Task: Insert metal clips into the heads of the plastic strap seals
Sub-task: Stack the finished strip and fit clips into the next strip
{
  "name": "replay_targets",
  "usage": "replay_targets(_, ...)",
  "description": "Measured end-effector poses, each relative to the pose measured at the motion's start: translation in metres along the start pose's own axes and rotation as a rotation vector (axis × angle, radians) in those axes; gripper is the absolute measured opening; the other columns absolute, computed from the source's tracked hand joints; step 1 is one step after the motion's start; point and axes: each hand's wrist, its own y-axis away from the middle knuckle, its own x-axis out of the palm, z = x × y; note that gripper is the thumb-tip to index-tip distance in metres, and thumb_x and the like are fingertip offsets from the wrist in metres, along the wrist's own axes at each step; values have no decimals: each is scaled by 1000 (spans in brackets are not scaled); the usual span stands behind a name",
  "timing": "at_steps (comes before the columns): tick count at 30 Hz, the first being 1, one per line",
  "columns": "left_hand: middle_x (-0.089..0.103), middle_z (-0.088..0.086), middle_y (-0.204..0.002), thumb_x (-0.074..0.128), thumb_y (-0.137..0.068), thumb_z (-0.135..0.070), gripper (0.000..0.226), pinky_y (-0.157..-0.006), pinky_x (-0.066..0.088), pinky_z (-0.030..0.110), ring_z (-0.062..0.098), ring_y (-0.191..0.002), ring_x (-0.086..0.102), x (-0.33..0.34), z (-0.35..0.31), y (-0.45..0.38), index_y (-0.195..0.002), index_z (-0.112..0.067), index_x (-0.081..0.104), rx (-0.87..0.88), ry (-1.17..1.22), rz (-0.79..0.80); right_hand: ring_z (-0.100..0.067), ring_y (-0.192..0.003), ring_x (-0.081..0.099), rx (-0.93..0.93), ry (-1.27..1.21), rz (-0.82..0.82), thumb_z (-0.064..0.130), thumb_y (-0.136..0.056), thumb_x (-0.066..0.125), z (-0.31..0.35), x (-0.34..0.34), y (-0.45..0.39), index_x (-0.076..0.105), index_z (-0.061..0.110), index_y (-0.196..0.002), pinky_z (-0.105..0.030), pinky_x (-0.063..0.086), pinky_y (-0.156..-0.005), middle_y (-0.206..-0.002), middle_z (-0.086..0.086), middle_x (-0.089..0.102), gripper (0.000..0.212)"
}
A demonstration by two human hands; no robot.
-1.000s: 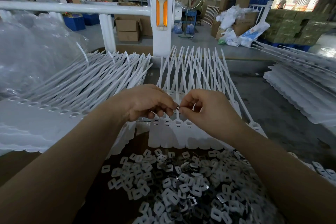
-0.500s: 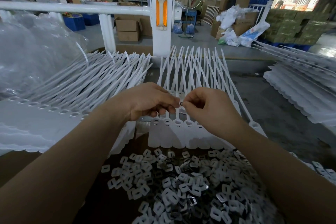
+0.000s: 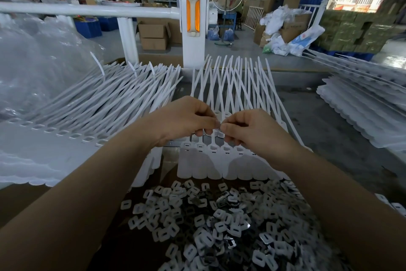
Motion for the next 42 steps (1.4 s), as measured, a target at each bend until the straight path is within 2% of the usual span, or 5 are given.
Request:
replay_targets(4,68,-3,-74,68,-88,-26,12,-66,44,23,7,-66,57,6,2,0,-86,-15,72,-71,-3,-22,2,-56,57,27,114,-90,29,-94,61,-8,0,-3,65,25,-88,-15,42,-50,-70,7,65,8)
replay_targets(10,65,-1,-69,74,-84,-23,16,-62,43,25,12,-61,52,18,6,-2,-90,-8,73,-242,-59,15,-12,-74,65,121,250,-6,28,-95,60,-19,-1,-6,62,26,-81,-30,54,-71,-78,2,68,14)
replay_targets(15,68,2,-73,73,-83,-20,10,-64,48,25,14,-64,58,27,8,-4,-84,-10,73,-250,-146,-29,-11,-74,65,101,273,-7,30,-93,61,-21,-2,-8,63,25,-82,-28,51,-68,-80,3,68,13)
replay_targets(25,68,0,-81,70,-84,-30,14,-54,44,17,11,-76,62,32,3,-5,-77,-19,68,-146,-488,-86,-10,-79,63,82,320,-9,31,-94,60,-23,-1,-9,61,27,-81,-27,50,-68,-85,4,66,13)
replay_targets(42,71,-18,-81,75,-83,-19,12,-68,48,7,-6,-75,63,10,11,-2,-90,-27,80,166,-490,105,-14,-81,65,87,309,-6,30,-93,60,-20,1,-8,63,23,-85,-34,55,-77,-86,3,67,11)
